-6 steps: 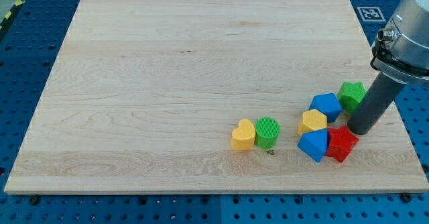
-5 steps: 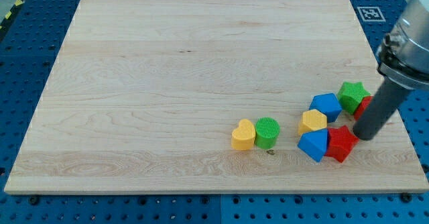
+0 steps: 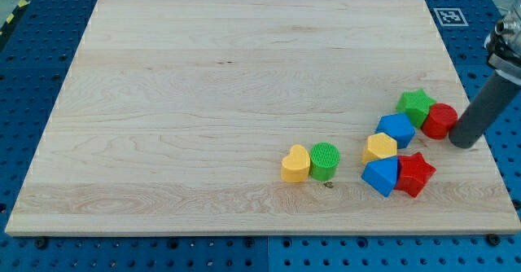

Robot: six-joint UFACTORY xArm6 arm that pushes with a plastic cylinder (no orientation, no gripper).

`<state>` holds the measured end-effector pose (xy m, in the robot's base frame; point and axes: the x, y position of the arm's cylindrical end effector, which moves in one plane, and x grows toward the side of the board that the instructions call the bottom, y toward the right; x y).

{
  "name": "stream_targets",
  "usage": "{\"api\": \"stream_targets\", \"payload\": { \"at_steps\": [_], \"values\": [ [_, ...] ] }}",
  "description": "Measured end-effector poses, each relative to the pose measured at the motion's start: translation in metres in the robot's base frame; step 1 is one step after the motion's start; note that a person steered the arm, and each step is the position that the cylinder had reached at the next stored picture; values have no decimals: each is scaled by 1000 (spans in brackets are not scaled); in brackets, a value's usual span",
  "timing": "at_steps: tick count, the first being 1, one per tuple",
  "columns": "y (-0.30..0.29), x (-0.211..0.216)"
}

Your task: Push the red circle along with green star up and left

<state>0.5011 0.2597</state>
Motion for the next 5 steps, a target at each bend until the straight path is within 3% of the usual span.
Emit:
{"api": "stream_targets", "payload": {
  "at_steps": [3,5],
  "values": [
    [-45,-15],
    [-141,-20]
  ]
}}
